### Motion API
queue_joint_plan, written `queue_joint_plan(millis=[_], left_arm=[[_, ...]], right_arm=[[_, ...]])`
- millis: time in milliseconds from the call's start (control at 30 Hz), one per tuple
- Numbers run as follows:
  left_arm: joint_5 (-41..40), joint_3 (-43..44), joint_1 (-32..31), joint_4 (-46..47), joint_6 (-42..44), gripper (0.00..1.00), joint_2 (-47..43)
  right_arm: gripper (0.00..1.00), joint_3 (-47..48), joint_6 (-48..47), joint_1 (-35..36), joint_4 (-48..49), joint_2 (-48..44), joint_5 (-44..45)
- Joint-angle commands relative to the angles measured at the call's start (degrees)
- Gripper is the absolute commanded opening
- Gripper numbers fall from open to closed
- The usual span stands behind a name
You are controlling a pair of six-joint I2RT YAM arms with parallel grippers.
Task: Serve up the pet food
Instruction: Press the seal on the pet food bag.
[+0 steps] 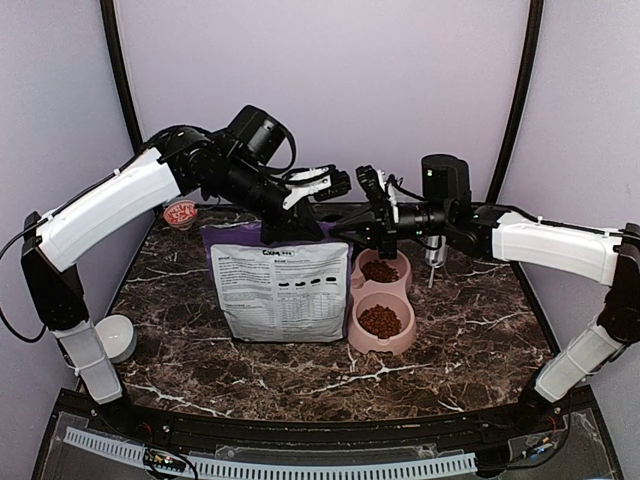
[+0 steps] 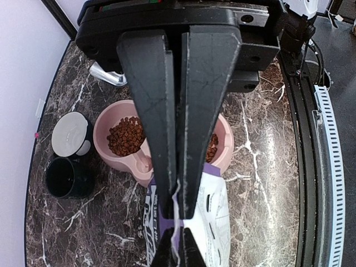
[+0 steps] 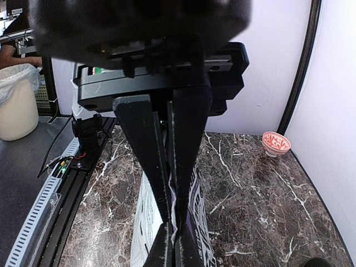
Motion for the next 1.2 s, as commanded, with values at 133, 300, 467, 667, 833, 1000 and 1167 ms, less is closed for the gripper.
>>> queue_joint_plan(millis=[133, 300, 467, 667, 833, 1000, 1167], left_arm=[[-3.3, -2.8, 0.9, 2.0, -0.2, 0.04, -3.1], [-3.3, -5.0, 1.2, 2.3, -0.3, 0.22, -4.0], [-3.0, -8.7, 1.7, 4.4, -0.3, 0.0, -6.4], [-2.4, -13.1, 2.5, 7.8, -0.4, 0.0, -10.1], [-2.1, -14.1, 3.2, 7.8, -0.5, 0.0, -10.7], [-0.9, -17.9, 3.9, 12.6, -1.2, 0.0, -12.9], [-0.2, -22.1, 4.1, 18.0, -2.5, 0.0, -15.4]], right_arm=[[0.0, -0.8, -1.0, 0.3, -0.9, -1.6, -0.2], [0.0, -0.6, -1.3, 0.3, -1.9, -1.8, 0.6], [0.0, -0.4, -1.4, 0.2, -2.7, -2.1, 1.2], [0.0, -0.4, -1.5, 0.2, -3.3, -2.1, 1.3], [0.0, 1.1, -1.7, 0.1, -4.1, -1.9, 1.5], [0.0, 2.5, -1.9, 0.1, -5.7, -1.4, 1.9], [0.04, 3.6, -1.1, 0.1, -6.7, -0.3, 1.6]])
